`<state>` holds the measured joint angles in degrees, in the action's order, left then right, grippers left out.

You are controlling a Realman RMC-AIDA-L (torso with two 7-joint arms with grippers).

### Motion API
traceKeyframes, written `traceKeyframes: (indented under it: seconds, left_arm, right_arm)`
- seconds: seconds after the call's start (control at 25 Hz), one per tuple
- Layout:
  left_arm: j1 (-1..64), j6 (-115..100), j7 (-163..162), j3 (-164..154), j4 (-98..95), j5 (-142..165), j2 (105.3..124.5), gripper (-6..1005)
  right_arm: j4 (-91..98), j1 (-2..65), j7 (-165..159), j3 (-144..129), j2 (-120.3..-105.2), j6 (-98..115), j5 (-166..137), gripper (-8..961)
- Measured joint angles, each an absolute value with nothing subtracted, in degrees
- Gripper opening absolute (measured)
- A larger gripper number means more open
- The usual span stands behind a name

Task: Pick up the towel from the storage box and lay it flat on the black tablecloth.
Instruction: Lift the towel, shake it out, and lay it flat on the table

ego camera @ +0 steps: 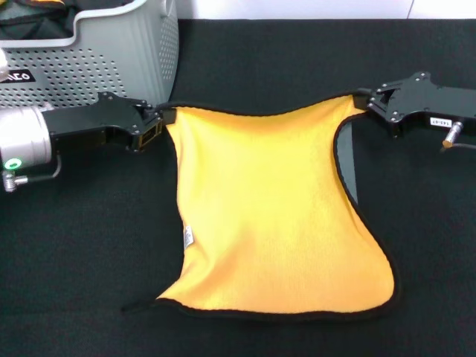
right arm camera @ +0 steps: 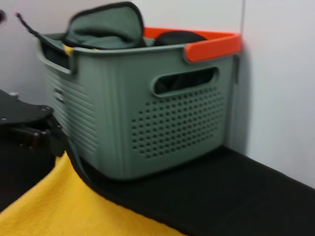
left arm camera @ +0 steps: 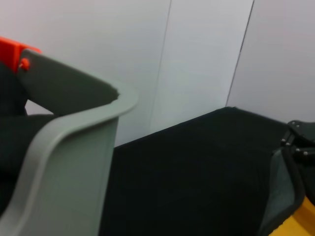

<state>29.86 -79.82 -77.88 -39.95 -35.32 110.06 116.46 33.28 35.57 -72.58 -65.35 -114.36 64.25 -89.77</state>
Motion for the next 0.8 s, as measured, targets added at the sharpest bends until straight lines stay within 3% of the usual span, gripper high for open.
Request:
traceKeyframes:
  seconds: [0.8]
  left_arm:
    - [31.64, -68.91, -73.24, -40.57, -35.02, 111.98, 119.46, 13]
  right_arm:
    - [30.24, 38.61, -72.39, -65.28, -113.79, 55.75, -94.0, 125]
